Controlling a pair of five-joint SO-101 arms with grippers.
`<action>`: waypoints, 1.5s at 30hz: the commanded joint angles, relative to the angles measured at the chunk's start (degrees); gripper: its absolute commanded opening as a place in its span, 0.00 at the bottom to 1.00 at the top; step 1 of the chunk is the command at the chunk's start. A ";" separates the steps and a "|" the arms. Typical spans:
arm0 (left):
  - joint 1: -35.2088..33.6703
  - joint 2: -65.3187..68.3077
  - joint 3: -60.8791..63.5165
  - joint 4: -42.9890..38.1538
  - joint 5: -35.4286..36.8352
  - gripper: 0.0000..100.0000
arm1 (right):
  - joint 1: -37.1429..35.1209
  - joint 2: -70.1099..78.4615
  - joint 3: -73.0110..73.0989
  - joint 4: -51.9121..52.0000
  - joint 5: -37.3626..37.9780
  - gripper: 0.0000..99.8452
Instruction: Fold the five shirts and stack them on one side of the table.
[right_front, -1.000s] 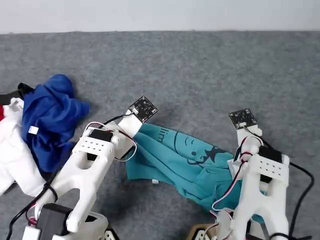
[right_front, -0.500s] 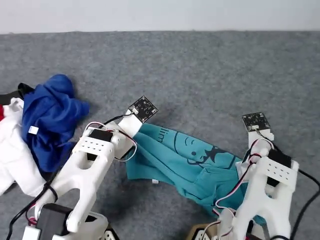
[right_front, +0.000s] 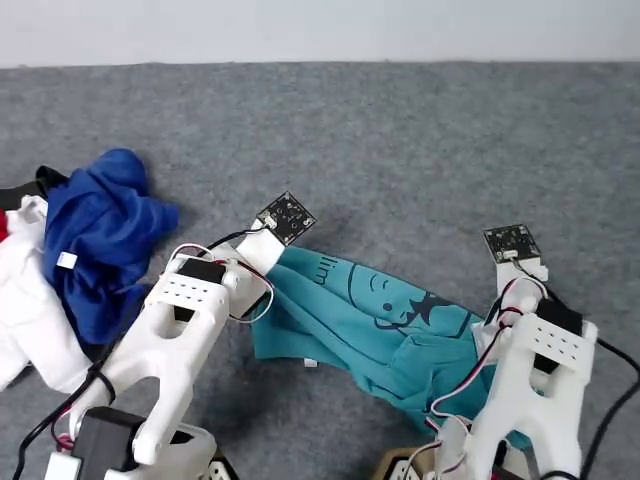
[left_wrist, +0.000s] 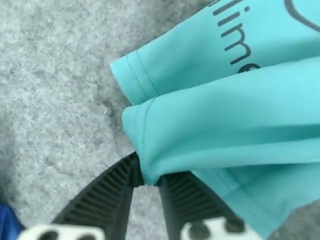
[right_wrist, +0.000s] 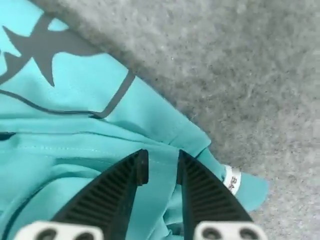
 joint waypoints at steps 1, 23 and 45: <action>-0.18 -0.18 -0.13 -0.44 0.44 0.01 | 0.57 -1.45 -0.18 -1.98 -0.18 0.11; -0.18 -0.18 -0.13 -0.44 0.44 0.01 | 0.57 -1.45 5.89 -6.81 -0.09 0.10; -0.18 -0.70 -3.38 -0.35 0.44 0.01 | 0.31 -2.15 -8.26 -6.55 -2.29 0.01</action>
